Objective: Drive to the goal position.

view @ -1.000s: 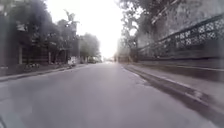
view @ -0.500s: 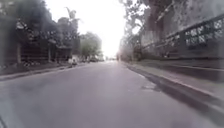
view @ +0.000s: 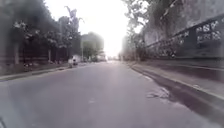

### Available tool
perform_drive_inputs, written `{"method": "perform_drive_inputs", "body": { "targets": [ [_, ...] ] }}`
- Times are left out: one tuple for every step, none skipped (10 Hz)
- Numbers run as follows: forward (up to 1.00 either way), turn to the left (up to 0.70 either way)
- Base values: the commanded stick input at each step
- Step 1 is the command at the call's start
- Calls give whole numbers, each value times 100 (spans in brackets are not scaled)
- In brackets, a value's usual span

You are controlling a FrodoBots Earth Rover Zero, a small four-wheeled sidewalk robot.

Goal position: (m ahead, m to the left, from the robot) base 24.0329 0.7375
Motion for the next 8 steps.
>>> {"method": "perform_drive_inputs", "body": {
  "targets": [
    [100,-36],
    [100,-40],
    [100,-38],
    [100,-24],
    [100,-2],
    [100,0],
    [100,0],
    [100,0]
  ]
}}
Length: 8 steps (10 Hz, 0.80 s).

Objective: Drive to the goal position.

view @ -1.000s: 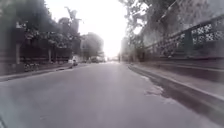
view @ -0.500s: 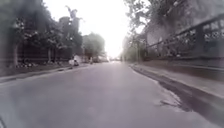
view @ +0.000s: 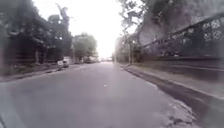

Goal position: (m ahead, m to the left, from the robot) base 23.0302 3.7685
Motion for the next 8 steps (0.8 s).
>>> {"method": "perform_drive_inputs", "body": {
  "targets": [
    [100,0],
    [100,0],
    [100,0],
    [100,0],
    [100,0],
    [100,0],
    [100,0],
    [100,0]
  ]
}}
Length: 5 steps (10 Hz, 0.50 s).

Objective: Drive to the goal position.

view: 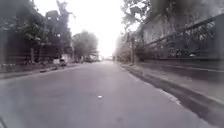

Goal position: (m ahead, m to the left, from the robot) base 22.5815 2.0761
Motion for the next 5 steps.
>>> {"method": "perform_drive_inputs", "body": {
  "targets": [
    [100,0],
    [100,0],
    [100,0],
    [100,0],
    [100,0]
  ]
}}
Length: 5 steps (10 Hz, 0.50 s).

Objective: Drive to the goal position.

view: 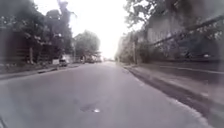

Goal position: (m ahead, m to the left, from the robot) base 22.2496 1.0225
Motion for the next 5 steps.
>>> {"method": "perform_drive_inputs", "body": {
  "targets": [
    [100,0],
    [100,0],
    [100,0],
    [100,0],
    [100,0]
  ]
}}
